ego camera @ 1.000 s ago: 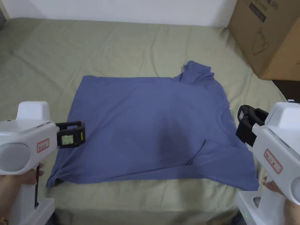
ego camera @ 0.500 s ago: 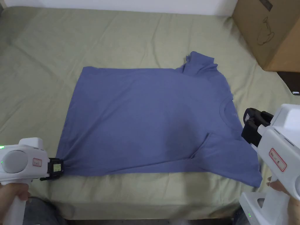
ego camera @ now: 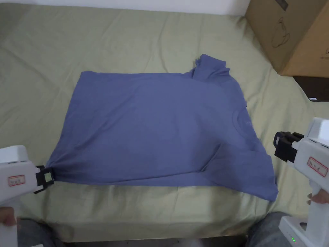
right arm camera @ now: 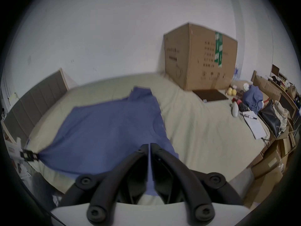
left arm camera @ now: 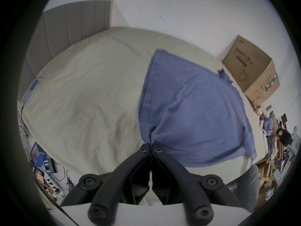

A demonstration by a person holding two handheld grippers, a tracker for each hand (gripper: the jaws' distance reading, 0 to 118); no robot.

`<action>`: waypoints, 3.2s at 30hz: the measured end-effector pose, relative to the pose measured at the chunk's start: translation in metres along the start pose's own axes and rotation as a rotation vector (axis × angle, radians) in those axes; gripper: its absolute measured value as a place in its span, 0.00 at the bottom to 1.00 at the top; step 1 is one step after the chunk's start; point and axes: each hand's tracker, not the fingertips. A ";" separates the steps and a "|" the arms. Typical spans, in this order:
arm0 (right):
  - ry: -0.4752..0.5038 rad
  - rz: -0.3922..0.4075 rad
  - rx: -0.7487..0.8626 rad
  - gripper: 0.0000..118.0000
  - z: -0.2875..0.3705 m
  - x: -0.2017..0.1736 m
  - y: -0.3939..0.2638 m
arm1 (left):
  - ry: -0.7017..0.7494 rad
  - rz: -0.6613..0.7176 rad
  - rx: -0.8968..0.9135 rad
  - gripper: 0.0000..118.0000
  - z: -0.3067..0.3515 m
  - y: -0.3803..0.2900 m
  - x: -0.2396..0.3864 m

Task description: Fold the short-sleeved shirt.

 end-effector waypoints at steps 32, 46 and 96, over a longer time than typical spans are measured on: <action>0.094 -0.024 -0.386 0.05 -0.054 0.043 0.000 | -0.043 0.115 0.043 0.00 0.013 0.029 0.009; -0.009 -0.122 -0.378 0.05 -0.176 0.034 0.140 | -0.027 0.176 0.082 0.00 -0.069 0.167 0.039; 0.103 0.009 0.371 0.00 0.023 -0.044 0.031 | -0.002 -0.243 0.582 0.00 0.064 0.048 0.082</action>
